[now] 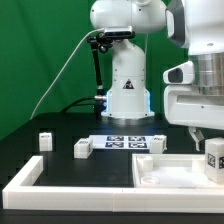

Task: Assemble one leg

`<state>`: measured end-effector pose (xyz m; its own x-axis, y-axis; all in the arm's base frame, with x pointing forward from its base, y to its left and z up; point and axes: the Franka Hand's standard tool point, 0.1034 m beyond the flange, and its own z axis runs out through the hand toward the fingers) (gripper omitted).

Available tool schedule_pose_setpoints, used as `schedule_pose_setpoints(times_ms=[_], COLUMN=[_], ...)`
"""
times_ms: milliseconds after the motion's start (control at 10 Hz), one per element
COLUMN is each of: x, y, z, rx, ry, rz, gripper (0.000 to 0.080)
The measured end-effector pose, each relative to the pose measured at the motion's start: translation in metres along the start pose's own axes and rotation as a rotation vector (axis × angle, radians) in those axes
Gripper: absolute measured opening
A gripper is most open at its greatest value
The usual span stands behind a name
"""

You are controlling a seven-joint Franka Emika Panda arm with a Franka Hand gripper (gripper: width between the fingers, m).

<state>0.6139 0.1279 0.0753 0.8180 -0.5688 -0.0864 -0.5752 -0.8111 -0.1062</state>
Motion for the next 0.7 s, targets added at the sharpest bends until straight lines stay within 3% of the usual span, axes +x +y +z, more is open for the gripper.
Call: schedule_pose_setpoints(times_ms=[700], x=[0.0039], y=[-0.0023], z=[-0.0017], rx=[-0.010], ry=[0.003], rz=[-0.719], gripper=[0.0649])
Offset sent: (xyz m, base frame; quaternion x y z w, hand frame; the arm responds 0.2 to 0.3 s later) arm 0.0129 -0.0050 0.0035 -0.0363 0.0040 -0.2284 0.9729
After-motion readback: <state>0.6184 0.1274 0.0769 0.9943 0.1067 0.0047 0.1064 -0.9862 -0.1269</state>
